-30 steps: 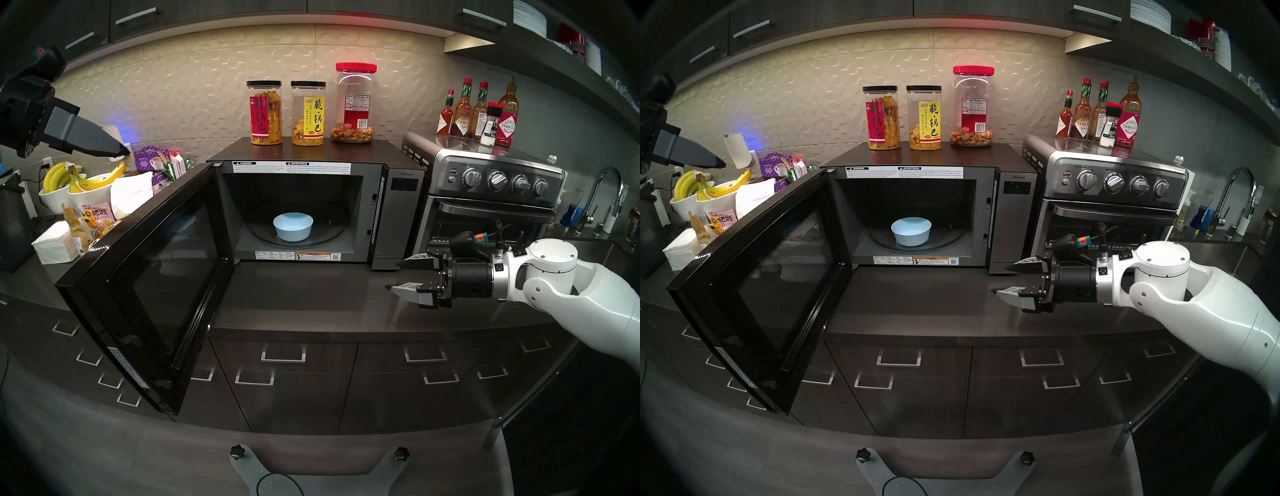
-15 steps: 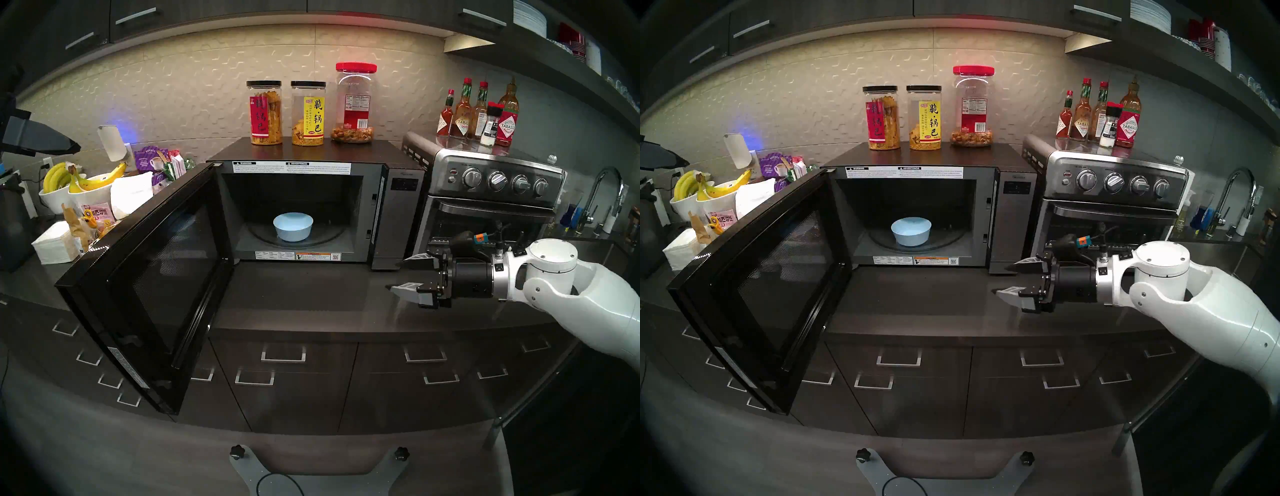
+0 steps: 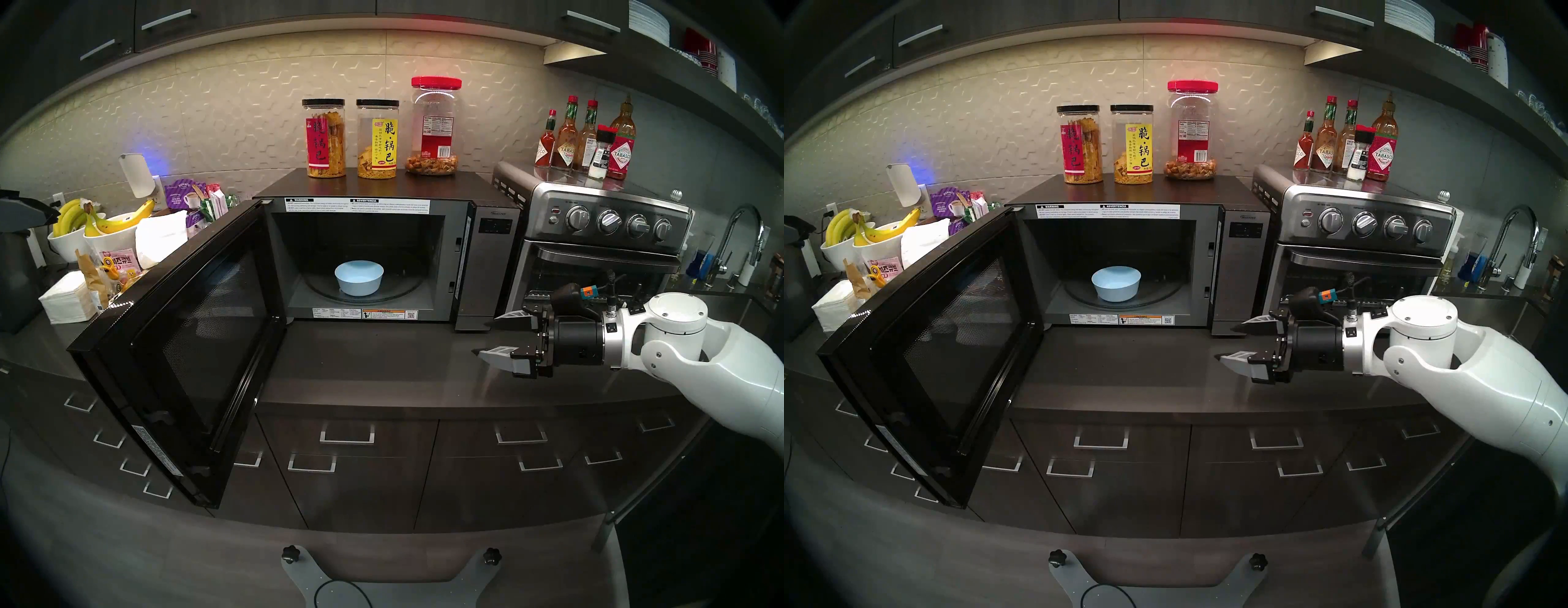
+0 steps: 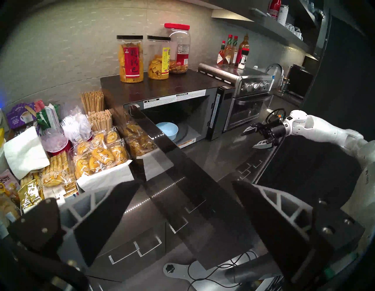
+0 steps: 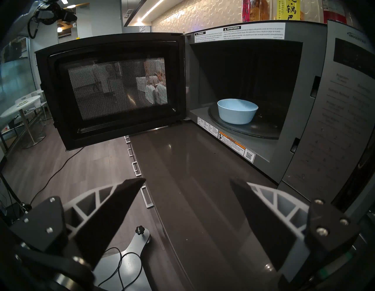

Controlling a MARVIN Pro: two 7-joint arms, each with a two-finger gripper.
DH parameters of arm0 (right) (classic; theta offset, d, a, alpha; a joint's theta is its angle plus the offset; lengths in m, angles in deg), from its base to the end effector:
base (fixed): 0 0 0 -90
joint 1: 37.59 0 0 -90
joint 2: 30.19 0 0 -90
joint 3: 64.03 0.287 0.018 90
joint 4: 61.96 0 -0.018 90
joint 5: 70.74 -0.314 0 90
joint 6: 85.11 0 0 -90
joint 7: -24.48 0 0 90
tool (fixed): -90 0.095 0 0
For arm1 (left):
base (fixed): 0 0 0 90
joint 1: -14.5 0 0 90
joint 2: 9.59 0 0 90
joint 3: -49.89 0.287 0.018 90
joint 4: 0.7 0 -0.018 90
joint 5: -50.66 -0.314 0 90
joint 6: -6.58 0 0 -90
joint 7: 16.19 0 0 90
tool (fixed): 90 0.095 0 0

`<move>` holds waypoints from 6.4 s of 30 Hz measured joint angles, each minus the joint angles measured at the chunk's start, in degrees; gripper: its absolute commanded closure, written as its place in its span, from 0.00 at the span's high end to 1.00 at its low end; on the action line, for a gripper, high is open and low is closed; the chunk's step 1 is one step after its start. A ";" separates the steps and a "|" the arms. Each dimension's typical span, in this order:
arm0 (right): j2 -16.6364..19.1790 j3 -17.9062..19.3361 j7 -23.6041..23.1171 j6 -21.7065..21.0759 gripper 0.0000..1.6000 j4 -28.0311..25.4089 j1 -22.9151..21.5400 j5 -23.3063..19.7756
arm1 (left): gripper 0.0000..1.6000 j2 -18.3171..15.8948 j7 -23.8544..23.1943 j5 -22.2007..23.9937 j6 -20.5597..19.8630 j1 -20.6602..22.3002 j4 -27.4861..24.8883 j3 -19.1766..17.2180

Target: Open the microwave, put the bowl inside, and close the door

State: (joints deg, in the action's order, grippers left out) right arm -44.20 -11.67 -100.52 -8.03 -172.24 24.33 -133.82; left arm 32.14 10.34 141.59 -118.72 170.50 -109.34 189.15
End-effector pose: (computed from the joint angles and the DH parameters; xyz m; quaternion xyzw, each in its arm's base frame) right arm 0.3751 -0.0634 -0.1231 -0.7014 -0.4299 -0.4883 0.2912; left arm 0.1908 0.2582 0.1293 0.8163 -0.2500 0.4745 0.2144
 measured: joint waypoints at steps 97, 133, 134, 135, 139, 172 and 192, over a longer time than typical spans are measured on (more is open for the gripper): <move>0.02 0.00 -0.02 0.00 1.00 -0.01 0.00 -0.02 | 1.00 -15.60 21.89 0.37 20.52 -2.63 3.10 25.90; 0.02 0.00 -0.04 0.00 1.00 -0.01 0.00 -0.02 | 1.00 -26.97 29.97 0.80 15.82 -2.56 -1.58 23.74; 0.02 -0.01 -0.04 0.00 1.00 -0.01 0.00 -0.02 | 1.00 -27.38 30.29 0.91 15.63 -2.42 -1.74 23.64; 0.02 -0.01 -0.04 0.00 1.00 -0.01 0.00 -0.02 | 1.00 -27.48 30.36 0.94 15.58 -2.39 -1.77 23.61; 0.02 -0.01 -0.04 0.00 1.00 -0.01 0.00 -0.02 | 1.00 -28.58 31.35 1.20 15.08 -2.03 -2.05 23.50; 0.02 -0.01 -0.03 0.00 1.00 -0.01 0.00 -0.02 | 1.00 -35.59 44.32 5.11 18.90 -3.27 -9.70 21.80; 0.02 -0.04 -0.04 0.00 1.00 -0.01 0.00 0.00 | 1.00 -36.30 52.33 7.46 22.01 -5.65 -15.44 19.97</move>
State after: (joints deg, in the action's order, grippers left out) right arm -44.18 -11.71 -100.56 -8.03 -172.25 24.32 -133.82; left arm -4.17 62.67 149.04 -96.70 164.85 -124.77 209.13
